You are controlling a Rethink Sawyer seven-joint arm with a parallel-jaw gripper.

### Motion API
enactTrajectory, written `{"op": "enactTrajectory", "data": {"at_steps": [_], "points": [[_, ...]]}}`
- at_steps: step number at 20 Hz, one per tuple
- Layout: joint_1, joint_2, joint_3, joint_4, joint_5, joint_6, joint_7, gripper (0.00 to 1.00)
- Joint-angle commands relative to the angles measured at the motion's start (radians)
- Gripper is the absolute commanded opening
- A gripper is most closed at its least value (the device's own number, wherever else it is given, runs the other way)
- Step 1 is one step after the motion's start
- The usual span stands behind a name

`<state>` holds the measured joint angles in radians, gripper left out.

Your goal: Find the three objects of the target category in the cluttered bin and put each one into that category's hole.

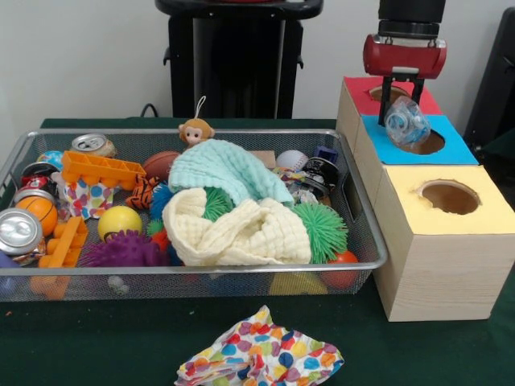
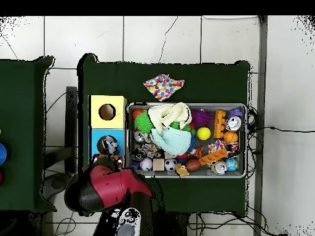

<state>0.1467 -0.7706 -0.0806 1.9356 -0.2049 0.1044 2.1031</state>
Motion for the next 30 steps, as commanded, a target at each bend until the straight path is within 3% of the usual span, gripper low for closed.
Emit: {"op": "enactTrajectory", "data": {"at_steps": [1, 10, 11, 20, 30], "points": [[-0.004, 0.071, -0.007, 0.069, -0.040, 0.016, 0.089, 0.00], [-0.004, 0.068, 0.003, 0.063, -0.044, 0.049, 0.067, 0.00], [-0.005, 0.068, 0.002, 0.066, -0.047, 0.032, 0.072, 1.00], [0.025, 0.083, -0.031, 0.058, -0.027, -0.011, 0.104, 1.00], [-0.011, 0.098, -0.006, 0.039, -0.041, -0.015, 0.070, 1.00]]}}
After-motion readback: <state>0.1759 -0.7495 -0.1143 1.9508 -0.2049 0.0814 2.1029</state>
